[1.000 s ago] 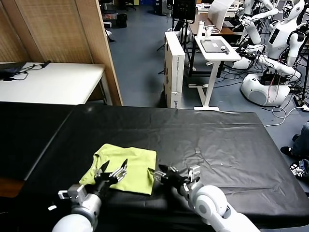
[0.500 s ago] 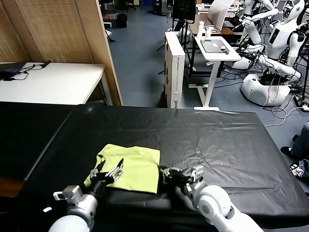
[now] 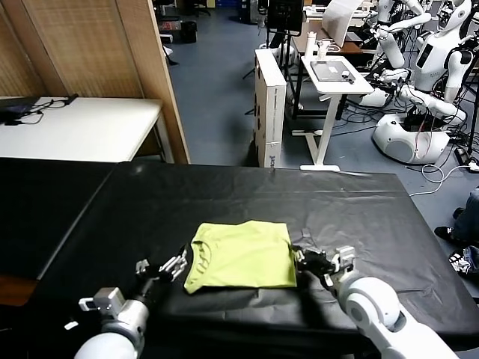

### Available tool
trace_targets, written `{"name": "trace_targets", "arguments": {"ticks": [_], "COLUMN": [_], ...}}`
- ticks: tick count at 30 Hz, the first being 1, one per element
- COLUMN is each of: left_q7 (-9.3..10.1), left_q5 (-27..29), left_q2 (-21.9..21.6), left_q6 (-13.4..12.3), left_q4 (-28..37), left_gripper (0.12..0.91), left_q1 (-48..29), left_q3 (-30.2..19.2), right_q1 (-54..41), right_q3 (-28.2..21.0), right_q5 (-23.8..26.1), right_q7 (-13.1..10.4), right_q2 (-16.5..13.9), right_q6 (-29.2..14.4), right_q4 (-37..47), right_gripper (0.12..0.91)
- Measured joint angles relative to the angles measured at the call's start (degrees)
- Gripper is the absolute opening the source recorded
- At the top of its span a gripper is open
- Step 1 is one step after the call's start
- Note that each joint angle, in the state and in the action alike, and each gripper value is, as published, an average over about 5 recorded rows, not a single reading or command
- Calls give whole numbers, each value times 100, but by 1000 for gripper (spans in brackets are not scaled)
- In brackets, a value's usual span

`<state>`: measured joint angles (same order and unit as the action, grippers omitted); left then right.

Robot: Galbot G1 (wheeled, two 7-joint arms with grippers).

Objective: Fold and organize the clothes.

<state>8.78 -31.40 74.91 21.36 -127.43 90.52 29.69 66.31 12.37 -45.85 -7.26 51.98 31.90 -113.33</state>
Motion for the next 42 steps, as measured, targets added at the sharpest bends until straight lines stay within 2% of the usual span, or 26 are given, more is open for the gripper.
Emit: {"name": "trace_targets", "arguments": {"ticks": [4,7,11,15,21,28,32,37,42], "left_q7": [75,121,-33,-151,-37,5,-16,-146,-113], "left_q5": [-35,-46,-47,62,192,-19,-35,13,46], "left_q2": [-104,-209,-367,-510,-707,-1027,-1169,-1190,-1142], "left_q6": [-197,-414,-798,-1074,-1071,-1118,-1199,-1377,-1405], "left_q4": [4,8,54,101,4,-229,-355,-507,-637], "left_gripper": [907,907,907,907,907,907,907,907,907], "left_q1": [40,90,167,262,547,1132,1426,1798,2143], "left_q3": [72,100,145,193,339,640,834,1062,1221], "right_q1": [46,109,228,383,797,1802,2456,3263,4160], "right_q3": [98,174,283,389,664,1190,1517,1883,2098], "right_q5": [61,100,227,521,1168,1991,2303,2778,3274], "right_q7": [193,245,262,319,315,47,-18,-166,-410], "right_q2": [-114,-198,-264,-272,-210,-46,96,307,587], "right_q6": [-124,-172,-246,-452,-1211,-2489,-3077,-3584,-3771], "right_q4": [-48,-107,-198,-280,-478,-753,-881,-1104,-1417], "right_gripper": [486,676,865,903,907,907,907,907,907]}}
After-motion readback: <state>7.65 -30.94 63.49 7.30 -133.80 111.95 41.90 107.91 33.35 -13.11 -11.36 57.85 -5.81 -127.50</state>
